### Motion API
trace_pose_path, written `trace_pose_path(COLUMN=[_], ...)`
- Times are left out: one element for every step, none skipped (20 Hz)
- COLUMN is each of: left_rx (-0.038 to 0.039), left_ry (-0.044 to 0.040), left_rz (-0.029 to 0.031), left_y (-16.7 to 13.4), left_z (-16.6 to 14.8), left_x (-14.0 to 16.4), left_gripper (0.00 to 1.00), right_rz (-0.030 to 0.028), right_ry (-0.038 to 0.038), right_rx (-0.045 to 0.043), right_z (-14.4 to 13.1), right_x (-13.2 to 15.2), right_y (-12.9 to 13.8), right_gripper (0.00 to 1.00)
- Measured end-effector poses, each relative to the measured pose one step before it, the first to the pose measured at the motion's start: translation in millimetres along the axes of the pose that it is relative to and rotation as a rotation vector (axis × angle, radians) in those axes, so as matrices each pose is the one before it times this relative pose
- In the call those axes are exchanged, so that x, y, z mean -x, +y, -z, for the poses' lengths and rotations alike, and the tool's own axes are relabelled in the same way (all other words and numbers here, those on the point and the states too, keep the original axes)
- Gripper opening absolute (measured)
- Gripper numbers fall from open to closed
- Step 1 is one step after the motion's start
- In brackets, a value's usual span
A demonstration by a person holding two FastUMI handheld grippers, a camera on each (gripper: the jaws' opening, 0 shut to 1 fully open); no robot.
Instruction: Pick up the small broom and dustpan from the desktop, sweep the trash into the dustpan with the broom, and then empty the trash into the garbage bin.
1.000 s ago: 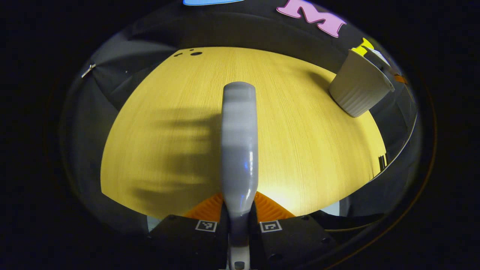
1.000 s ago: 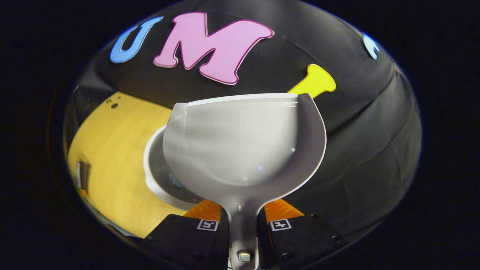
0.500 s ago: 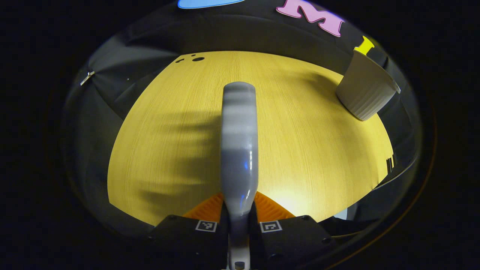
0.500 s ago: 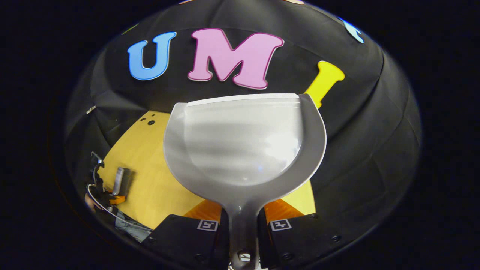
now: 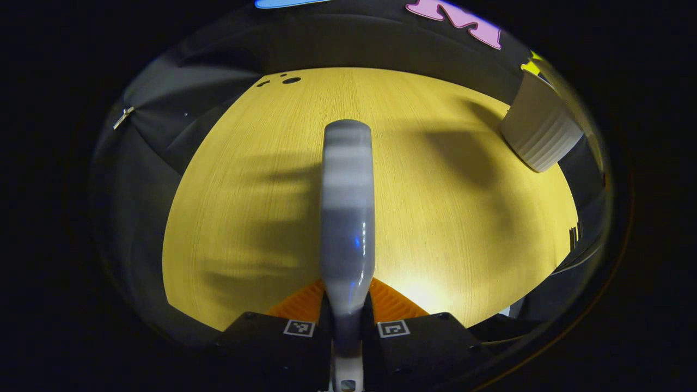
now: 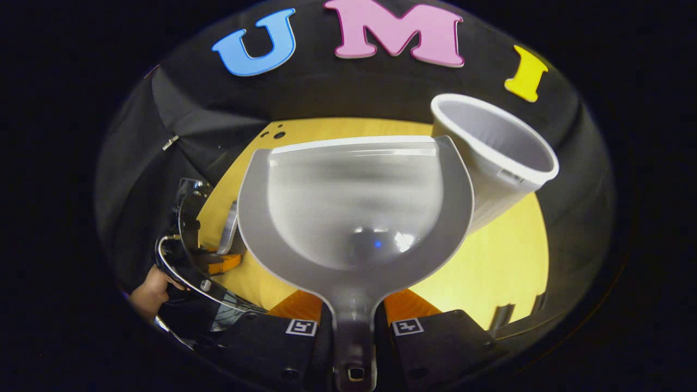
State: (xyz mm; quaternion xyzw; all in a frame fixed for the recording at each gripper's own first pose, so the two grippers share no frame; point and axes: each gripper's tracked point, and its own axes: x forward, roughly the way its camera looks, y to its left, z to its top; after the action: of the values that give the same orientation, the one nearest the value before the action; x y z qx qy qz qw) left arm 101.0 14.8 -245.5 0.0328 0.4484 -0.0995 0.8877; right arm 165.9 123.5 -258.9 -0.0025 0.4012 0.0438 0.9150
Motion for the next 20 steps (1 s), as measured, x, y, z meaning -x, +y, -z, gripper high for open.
trace_pose_path(left_rx=[0.00040,0.00081,-0.00243,-0.00556,-0.00707,-0.00439,-0.00174,-0.00072,-0.00503,-0.00766,-0.02093,-0.02011,-0.01821,-0.01601,-0.01287,-0.01972,-0.00673,-0.00167,0.00259,0.00388], left_ry=[0.00952,0.01161,0.01176,0.00947,0.01649,0.01888,0.02157,0.01807,0.01792,0.01654,0.00673,0.00338,0.00129,0.00252,0.00366,0.00514,-0.00278,-0.00270,-0.00526,-0.00983], left_rz=[-0.00240,-0.00268,-0.00543,-0.00610,-0.00796,-0.00621,-0.00578,-0.00017,0.00043,-0.00289,-0.00532,-0.01111,-0.01167,-0.00969,-0.00905,-0.02060,-0.00338,0.00067,0.00288,0.01566], left_y=[1.07,-0.01,0.67,0.92,0.46,-0.40,0.11,-1.49,-0.19,0.98,2.36,2.48,2.84,1.34,-0.43,2.60,-0.78,-2.54,-4.23,-4.29], left_z=[0.87,0.20,-0.35,-0.40,1.76,0.70,0.88,-0.67,0.60,-1.69,-2.59,-1.06,0.20,0.23,-0.59,-2.76,-1.31,-0.38,-1.45,-2.10], left_x=[-0.74,0.00,0.61,0.32,-0.50,-0.52,-0.74,-0.73,-0.09,-0.82,1.29,1.33,-0.55,0.80,0.38,0.36,0.14,0.82,0.73,3.12], left_gripper=[0.28,0.28,0.31,0.28,0.28,0.28,0.28,0.28,0.31,0.28,0.28,0.28,0.28,0.28,0.26,0.33,0.31,0.35,0.37,0.48], right_rz=[-0.00922,-0.00164,-0.00095,-0.00162,-0.00221,-0.00472,-0.00576,-0.00028,0.00234,0.00314,0.00955,0.01086,0.00950,-0.00051,-0.00454,-0.01809,-0.01004,-0.01050,-0.00411,-0.00527], right_ry=[0.03417,0.03374,0.03198,0.02853,0.02838,0.02032,0.02378,0.01593,0.01004,0.00755,0.00783,-0.01353,-0.00314,-0.00161,0.00165,0.01037,-0.00012,-0.00012,-0.00220,-0.01323], right_rx=[-0.02217,-0.02151,-0.01914,-0.01952,-0.01761,-0.01519,-0.01950,-0.01873,-0.01185,-0.01049,-0.00771,0.00748,0.00528,-0.00358,-0.00830,-0.01698,-0.01481,-0.00838,-0.00751,-0.01076], right_z=[11.76,12.04,11.00,8.51,8.53,5.13,5.78,2.80,1.96,0.24,-0.36,0.51,0.06,-0.13,0.38,2.71,-1.12,-1.85,-0.62,-2.70], right_x=[-15.67,-14.94,-12.81,-11.12,-10.45,-8.21,-6.98,-4.04,-2.62,-2.57,-2.88,-1.36,-0.76,-1.37,-1.15,-2.54,-1.08,-0.48,1.91,2.84], right_y=[5.23,1.75,-1.15,-0.90,-1.53,-2.07,-1.46,-1.97,-0.20,-0.72,0.82,0.64,-1.34,0.53,2.48,6.97,0.22,2.19,0.73,0.23], right_gripper=[0.35,0.35,0.35,0.35,0.35,0.35,0.35,0.35,0.35,0.35,0.35,0.35,0.36,0.45,0.36,0.37,0.40,0.31,0.34,0.49])
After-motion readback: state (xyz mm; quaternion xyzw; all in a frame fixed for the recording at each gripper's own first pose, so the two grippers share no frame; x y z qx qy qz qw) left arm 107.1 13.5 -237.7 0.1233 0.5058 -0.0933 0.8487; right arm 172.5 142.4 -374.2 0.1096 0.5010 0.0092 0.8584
